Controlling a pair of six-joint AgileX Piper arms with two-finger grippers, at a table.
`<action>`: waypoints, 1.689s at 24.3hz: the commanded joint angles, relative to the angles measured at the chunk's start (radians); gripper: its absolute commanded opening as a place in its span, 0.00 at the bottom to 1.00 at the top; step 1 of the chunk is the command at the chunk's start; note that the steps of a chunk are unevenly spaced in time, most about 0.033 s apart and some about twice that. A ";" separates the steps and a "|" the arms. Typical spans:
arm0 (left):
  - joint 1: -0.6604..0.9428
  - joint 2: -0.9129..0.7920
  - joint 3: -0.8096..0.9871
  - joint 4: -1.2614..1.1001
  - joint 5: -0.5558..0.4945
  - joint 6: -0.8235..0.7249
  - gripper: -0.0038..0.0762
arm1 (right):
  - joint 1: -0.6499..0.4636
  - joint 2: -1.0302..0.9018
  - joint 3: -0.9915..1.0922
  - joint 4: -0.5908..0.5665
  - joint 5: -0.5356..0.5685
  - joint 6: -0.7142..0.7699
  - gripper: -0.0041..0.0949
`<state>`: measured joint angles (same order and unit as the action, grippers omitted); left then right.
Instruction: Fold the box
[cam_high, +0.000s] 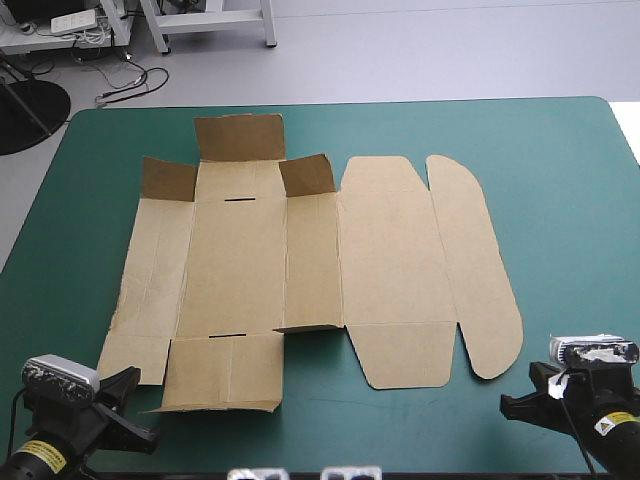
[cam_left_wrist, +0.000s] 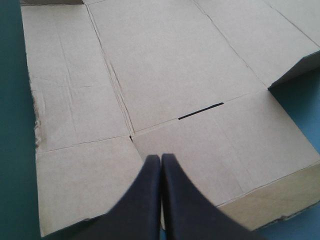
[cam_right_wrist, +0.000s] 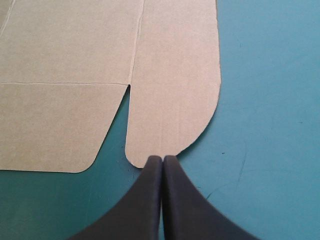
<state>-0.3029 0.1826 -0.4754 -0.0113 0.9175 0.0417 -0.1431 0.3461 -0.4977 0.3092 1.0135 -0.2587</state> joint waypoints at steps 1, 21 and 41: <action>-0.006 0.012 -0.025 -0.005 -0.068 -0.005 0.04 | 0.001 0.011 -0.027 0.016 -0.056 -0.010 0.02; -0.006 0.330 -0.411 0.073 -0.014 -0.066 0.04 | 0.001 0.011 -0.027 0.016 -0.076 -0.010 0.02; 0.177 1.007 -0.837 0.260 0.048 -0.149 0.07 | 0.001 0.011 -0.027 0.012 -0.069 -0.010 0.02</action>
<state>-0.2189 1.1432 -1.2491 0.2921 0.9858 -0.1373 -0.1431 0.3461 -0.4977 0.3090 0.9941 -0.2587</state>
